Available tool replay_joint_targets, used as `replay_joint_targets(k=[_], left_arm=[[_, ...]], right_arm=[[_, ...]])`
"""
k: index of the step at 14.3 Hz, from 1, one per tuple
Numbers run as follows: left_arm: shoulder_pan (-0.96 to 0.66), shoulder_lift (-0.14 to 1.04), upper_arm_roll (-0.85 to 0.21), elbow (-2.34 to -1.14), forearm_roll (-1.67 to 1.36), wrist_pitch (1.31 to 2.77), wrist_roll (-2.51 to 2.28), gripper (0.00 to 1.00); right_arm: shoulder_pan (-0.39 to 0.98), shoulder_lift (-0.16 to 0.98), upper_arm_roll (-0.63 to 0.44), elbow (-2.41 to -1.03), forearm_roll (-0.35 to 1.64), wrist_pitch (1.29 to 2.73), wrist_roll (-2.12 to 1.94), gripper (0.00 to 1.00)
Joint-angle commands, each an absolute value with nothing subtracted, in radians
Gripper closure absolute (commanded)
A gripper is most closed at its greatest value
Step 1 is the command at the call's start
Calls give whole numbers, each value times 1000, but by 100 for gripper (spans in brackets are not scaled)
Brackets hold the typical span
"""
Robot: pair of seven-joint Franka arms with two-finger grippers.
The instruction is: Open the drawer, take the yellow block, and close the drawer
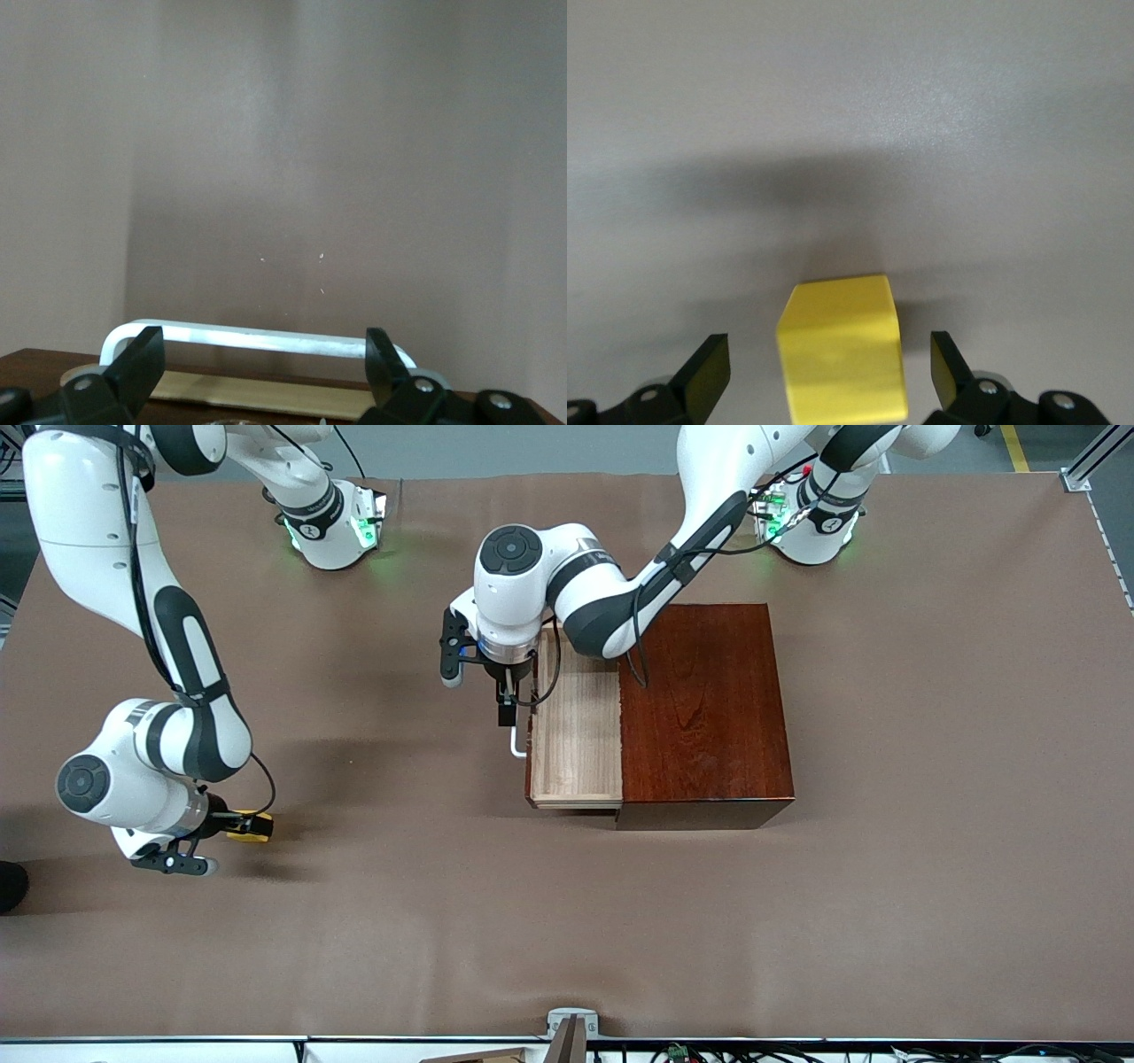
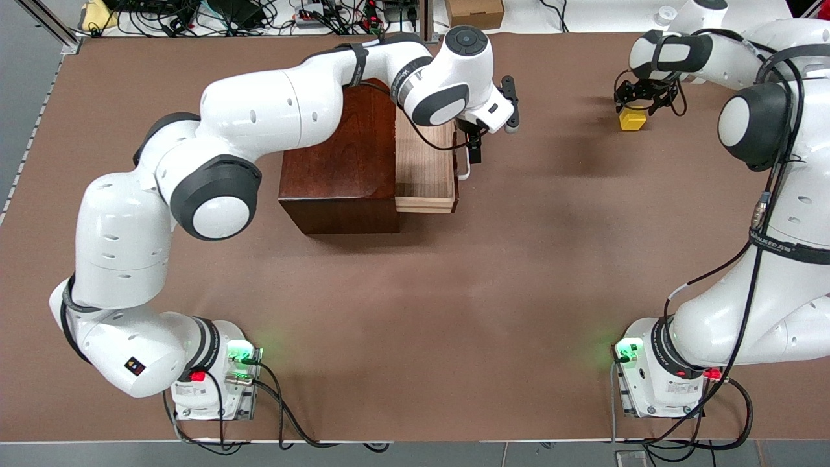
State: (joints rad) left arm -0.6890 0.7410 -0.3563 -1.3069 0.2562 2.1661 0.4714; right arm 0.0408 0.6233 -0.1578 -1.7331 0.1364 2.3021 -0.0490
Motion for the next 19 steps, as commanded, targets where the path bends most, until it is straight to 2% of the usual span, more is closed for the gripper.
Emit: replay_joint_targets(k=[1, 9, 14, 19], left_arm=[[-690, 752, -341, -1292, 282, 2146, 482, 0], [-673, 726, -337, -1287, 304, 2008, 488, 0], [-647, 697, -334, -1285, 324, 1902, 528, 0], [-643, 696, -330, -1287, 348, 1804, 529, 0]], right_arm=[[26, 494, -146, -1752, 138, 2180, -48, 0], [29, 154, -146, -1744, 124, 1852, -49, 0], [28, 97, -149, -1664, 114, 1660, -37, 0], [34, -14, -140, -1651, 46, 1585, -35, 0]])
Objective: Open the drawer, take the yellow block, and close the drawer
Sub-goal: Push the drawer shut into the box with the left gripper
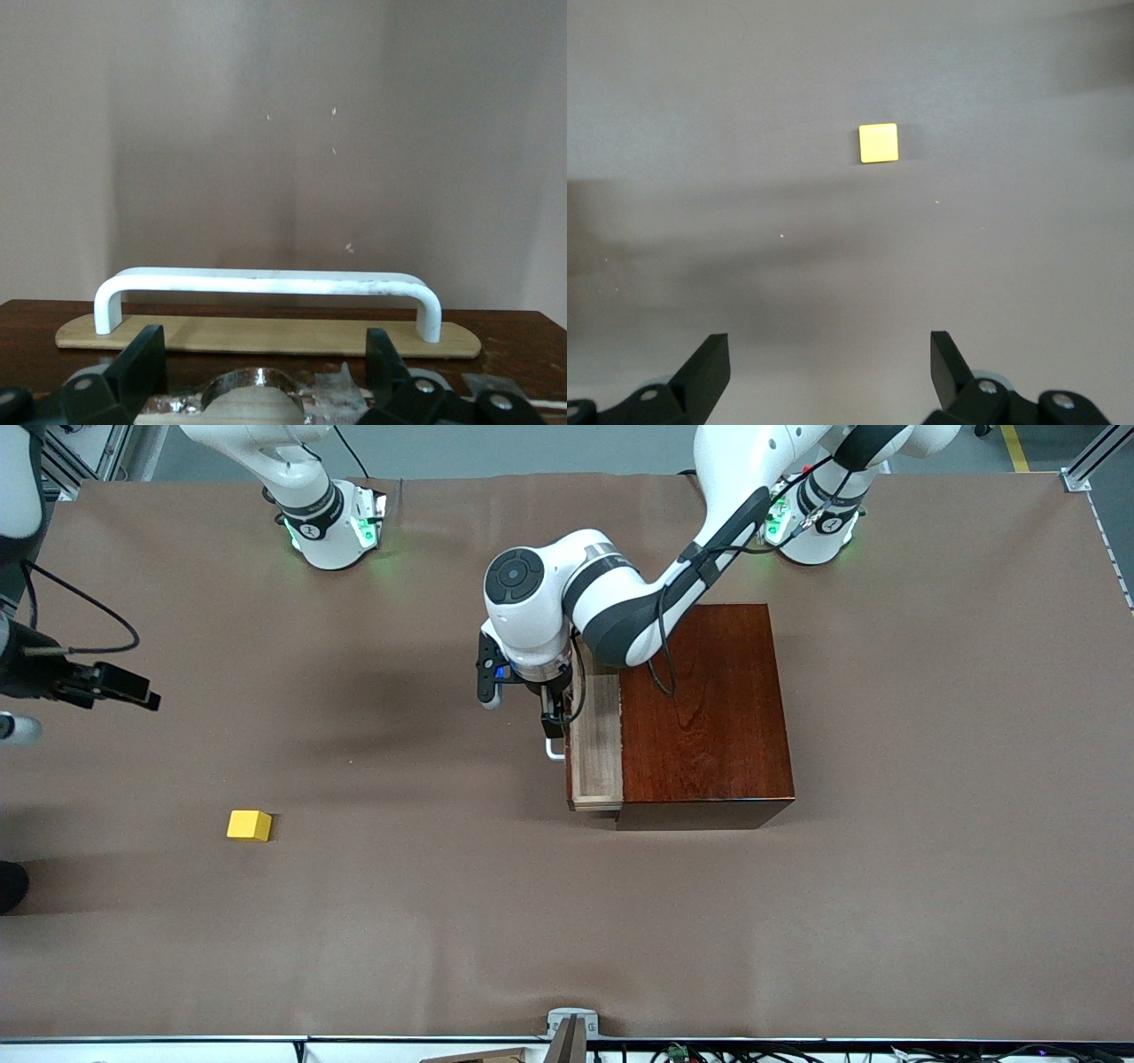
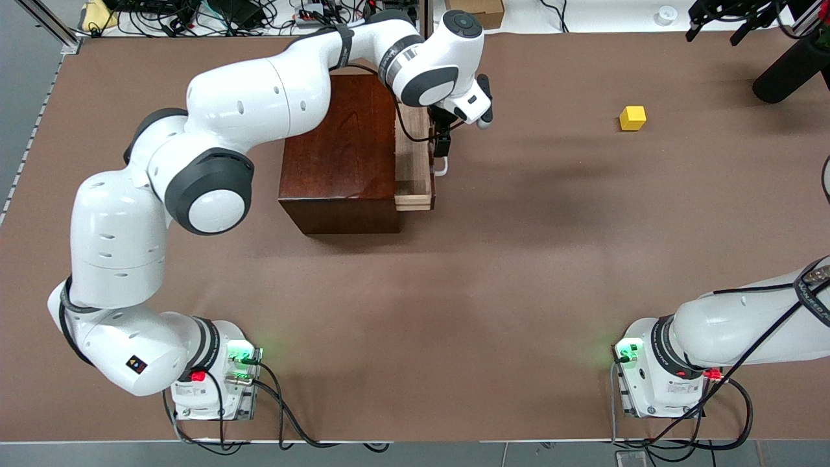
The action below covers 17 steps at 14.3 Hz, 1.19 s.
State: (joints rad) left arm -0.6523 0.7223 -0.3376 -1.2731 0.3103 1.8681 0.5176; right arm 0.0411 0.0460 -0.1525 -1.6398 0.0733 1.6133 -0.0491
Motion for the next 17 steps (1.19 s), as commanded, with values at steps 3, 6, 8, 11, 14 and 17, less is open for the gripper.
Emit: replay_joint_targets(k=[3, 6, 8, 11, 14, 17], left_arm=[[-638, 696, -330, -1287, 390, 1755, 529, 0], [-638, 698, -330, -1287, 433, 1697, 555, 0], [-637, 698, -330, -1287, 448, 1660, 560, 0], [-638, 699, -330, -1289, 471, 1617, 560, 0], [-638, 701, -330, -1289, 474, 1603, 561, 0], [-643, 706, -331, -1289, 472, 1603, 561, 0]], right_arm=[[32, -14, -141, -1593, 46, 1556, -35, 0], [34, -15, -138, -1582, 44, 1534, -32, 0], [37, -12, -138, -1582, 46, 1537, 41, 0], [72, -11, -118, -1580, 0, 1536, 172, 0], [94, -8, -115, -1582, -6, 1510, 163, 0], [95, -6, -115, -1583, -8, 1496, 161, 0]])
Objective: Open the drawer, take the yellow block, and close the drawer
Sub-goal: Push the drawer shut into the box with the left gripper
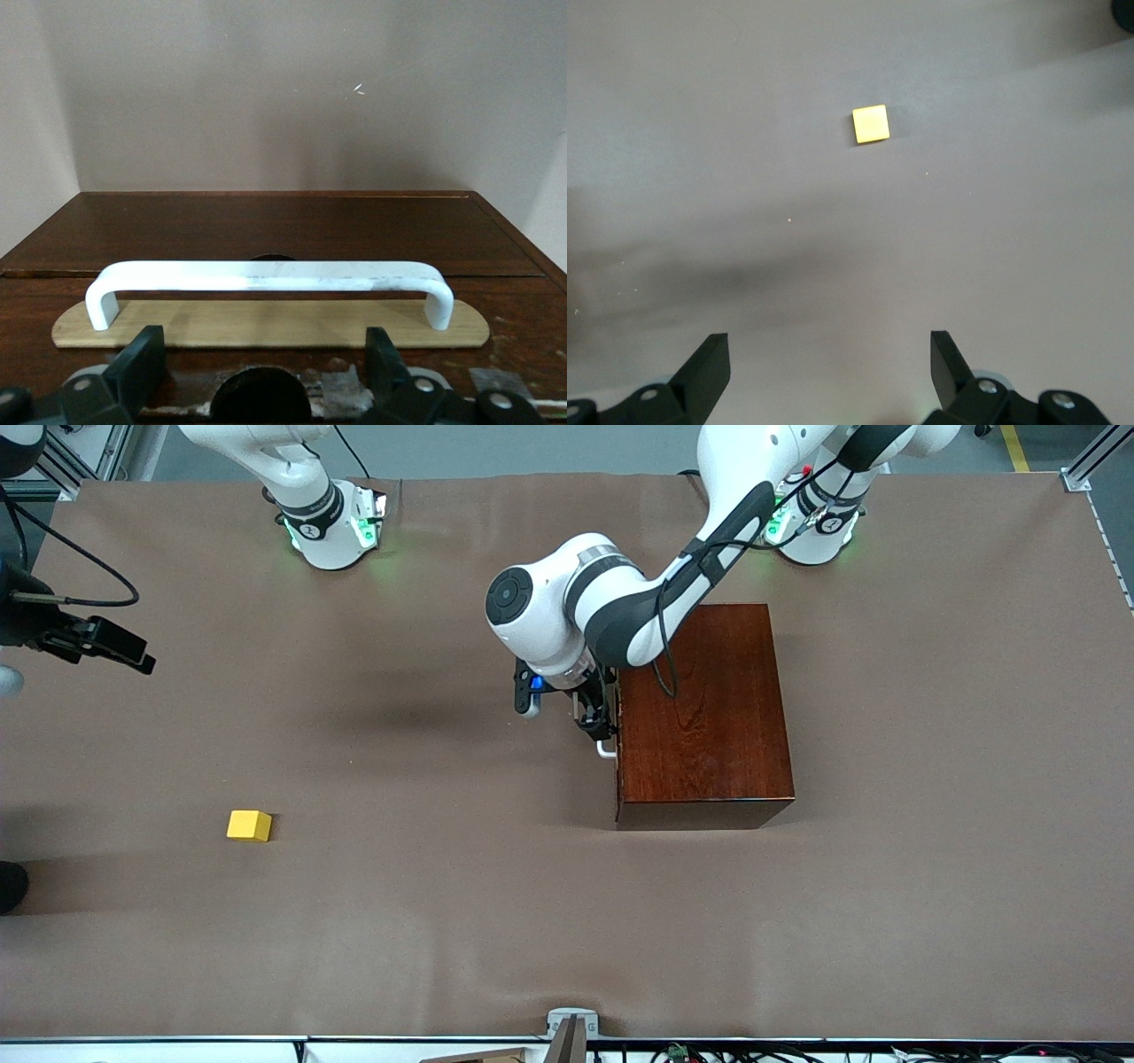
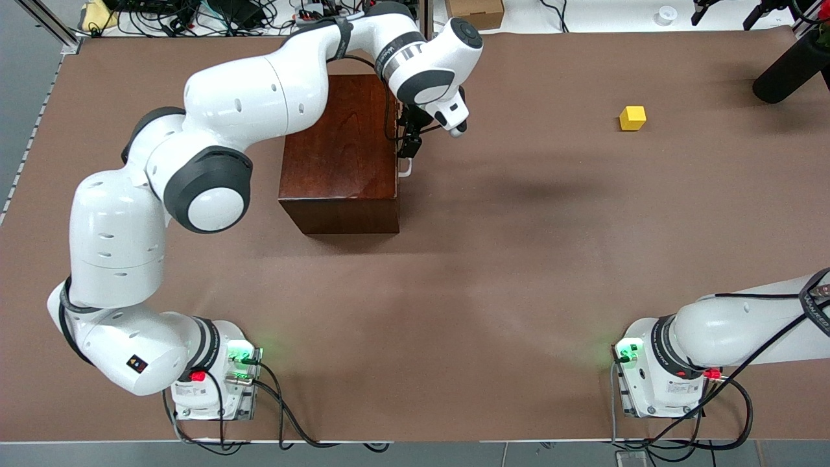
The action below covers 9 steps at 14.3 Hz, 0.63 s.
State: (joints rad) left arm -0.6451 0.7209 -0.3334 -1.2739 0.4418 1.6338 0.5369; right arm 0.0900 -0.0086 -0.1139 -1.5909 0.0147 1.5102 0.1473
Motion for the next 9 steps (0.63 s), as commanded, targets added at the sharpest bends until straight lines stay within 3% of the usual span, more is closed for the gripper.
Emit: replay_joint_targets(k=[1, 6, 9], left_arm=[[-650, 709, -330, -1287, 471, 1603, 561, 0], [-655, 710, -331, -1282, 466, 1615, 534, 0], [-655, 698, -348, -1275, 460, 1765, 361, 0]], right_arm=[[94, -6, -115, -1582, -9, 1496, 161, 0], [83, -5, -118, -1582, -12, 1503, 161, 0], [83, -3, -118, -1582, -12, 1508, 161, 0]])
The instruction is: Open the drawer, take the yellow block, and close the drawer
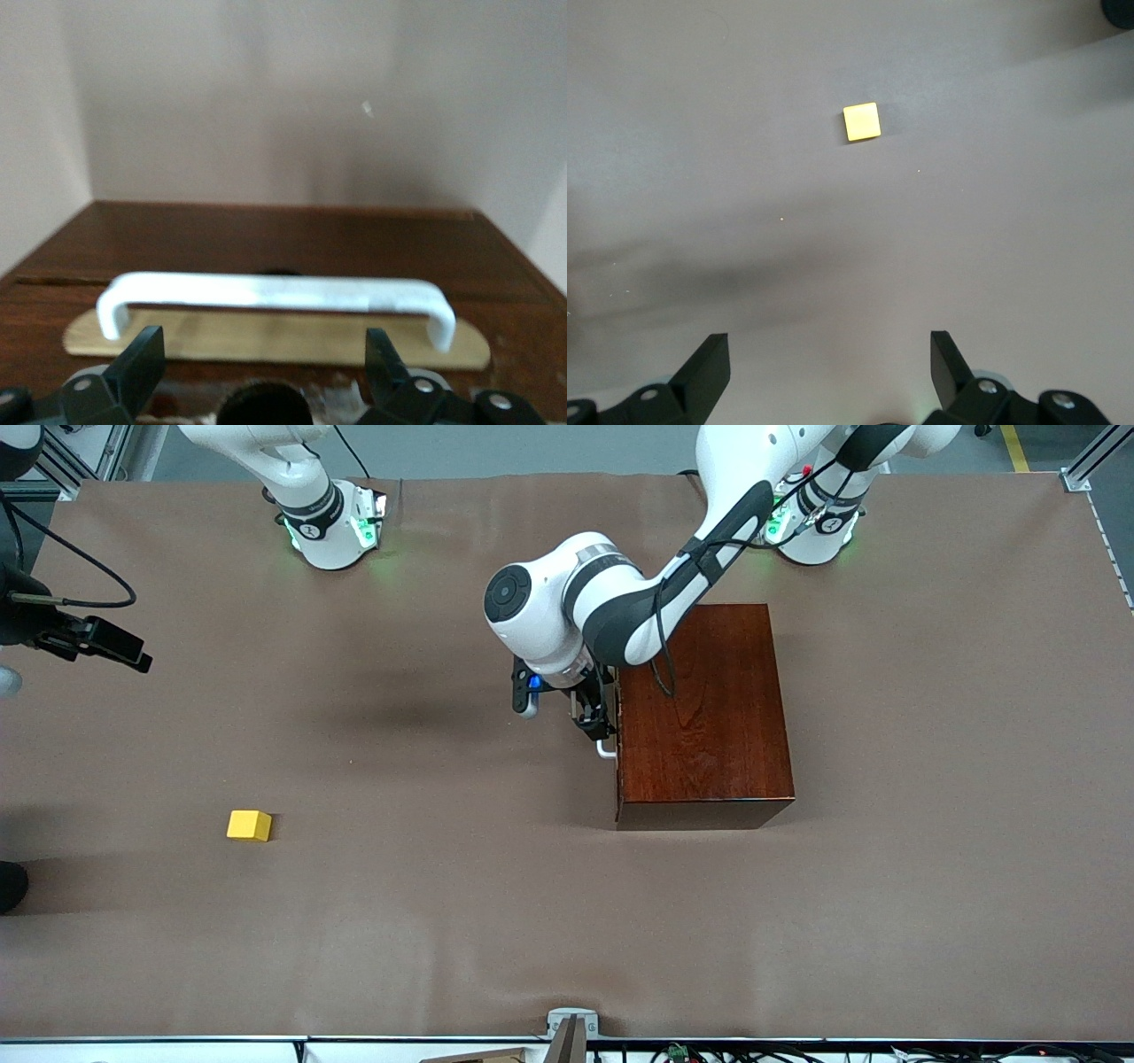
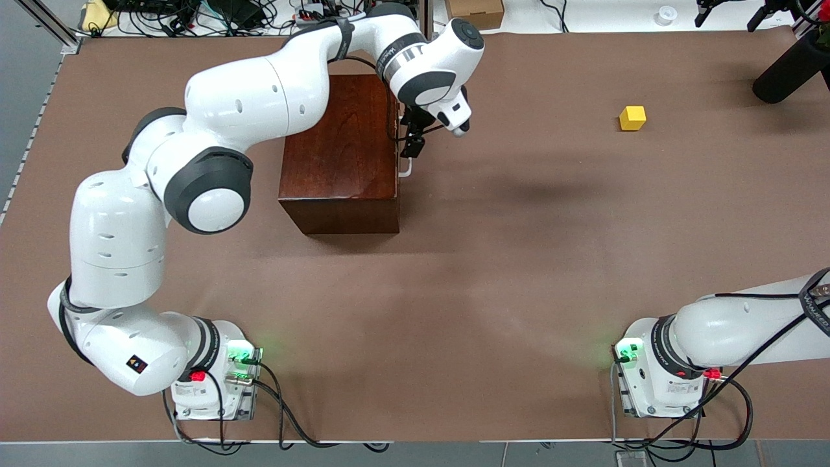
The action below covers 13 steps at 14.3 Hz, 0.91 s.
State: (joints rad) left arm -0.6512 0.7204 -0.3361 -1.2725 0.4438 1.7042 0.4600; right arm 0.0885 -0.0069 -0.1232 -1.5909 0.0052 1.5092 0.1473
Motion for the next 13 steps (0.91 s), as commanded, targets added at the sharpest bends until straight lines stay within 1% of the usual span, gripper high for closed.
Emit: replay_joint_targets(k=[1, 5, 7, 8, 10, 13], left_arm=[[-653, 696, -353, -1270, 454, 1799, 275, 0], [-643, 585, -350, -1264, 442, 1821, -90, 0], [-627, 508, -330, -1267, 335, 1807, -289, 0], [-585, 462, -315, -1270, 295, 1789, -416, 0], [-514, 401, -313, -1273, 270, 1705, -620, 0], [-396, 296, -318, -1285, 256, 1603, -695, 0]], right_arm=[[83, -3, -117, -1582, -12, 1508, 161, 0], [78, -3, -120, -1582, -11, 1509, 161, 0], [80, 2, -120, -1582, -11, 1511, 161, 0], [78, 2, -120, -1582, -9, 1516, 161, 0], [78, 2, -120, -1582, -11, 1519, 161, 0], [77, 2, -120, -1582, -11, 1522, 161, 0]])
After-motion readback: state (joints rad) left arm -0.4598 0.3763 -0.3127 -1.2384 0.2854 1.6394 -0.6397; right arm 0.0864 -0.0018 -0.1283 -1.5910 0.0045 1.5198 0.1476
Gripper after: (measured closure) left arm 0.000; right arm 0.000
